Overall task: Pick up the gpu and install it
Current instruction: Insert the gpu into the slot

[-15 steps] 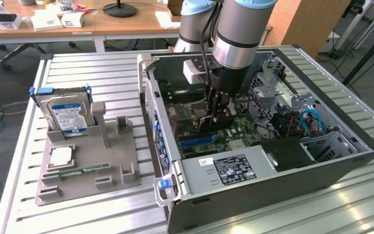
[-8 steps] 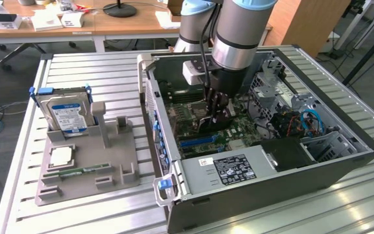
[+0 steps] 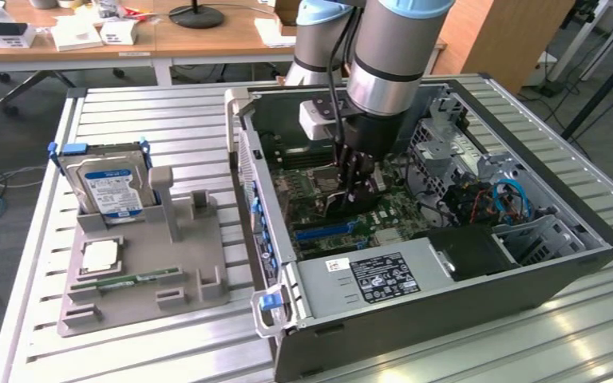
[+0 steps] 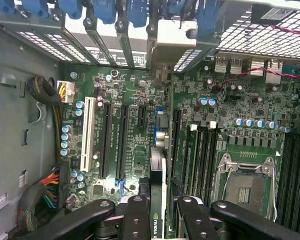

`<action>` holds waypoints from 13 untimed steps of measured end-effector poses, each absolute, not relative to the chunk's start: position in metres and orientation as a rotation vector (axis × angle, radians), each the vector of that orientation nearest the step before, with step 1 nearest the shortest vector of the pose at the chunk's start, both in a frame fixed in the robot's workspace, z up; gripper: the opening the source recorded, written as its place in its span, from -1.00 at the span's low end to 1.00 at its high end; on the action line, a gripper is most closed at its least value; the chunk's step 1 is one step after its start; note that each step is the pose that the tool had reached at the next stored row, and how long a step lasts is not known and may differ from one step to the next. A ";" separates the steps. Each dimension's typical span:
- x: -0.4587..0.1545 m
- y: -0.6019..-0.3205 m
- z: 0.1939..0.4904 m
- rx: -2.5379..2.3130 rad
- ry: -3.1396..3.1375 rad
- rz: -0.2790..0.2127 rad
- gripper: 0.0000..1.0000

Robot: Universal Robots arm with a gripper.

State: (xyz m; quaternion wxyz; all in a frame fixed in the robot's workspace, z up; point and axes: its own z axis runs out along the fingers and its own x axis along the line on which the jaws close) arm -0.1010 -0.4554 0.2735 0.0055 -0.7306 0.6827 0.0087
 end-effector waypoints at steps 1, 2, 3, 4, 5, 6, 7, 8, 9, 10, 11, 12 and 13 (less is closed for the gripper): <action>-0.101 -0.455 0.273 -2.287 2.137 0.027 -0.48; -0.101 -0.455 0.273 -2.287 2.138 0.027 -0.48; -0.101 -0.455 0.273 -2.285 2.139 0.027 -0.48; -0.101 -0.455 0.273 -2.283 2.141 0.027 -0.48; -0.101 -0.455 0.273 -2.281 2.143 0.027 -0.48; -0.102 -0.455 0.273 -2.279 2.145 0.027 -0.48; -0.102 -0.455 0.273 -2.276 2.149 0.027 -0.48; -0.102 -0.455 0.273 -2.273 2.152 0.027 -0.48; -0.102 -0.455 0.273 -2.271 2.155 0.027 -0.48; -0.102 -0.455 0.273 -2.270 2.155 0.027 -0.48; -0.103 -0.455 0.273 -2.269 2.156 0.027 -0.48; -0.103 -0.455 0.273 -2.269 2.156 0.027 -0.48; -0.103 -0.455 0.273 -2.270 2.155 0.027 -0.48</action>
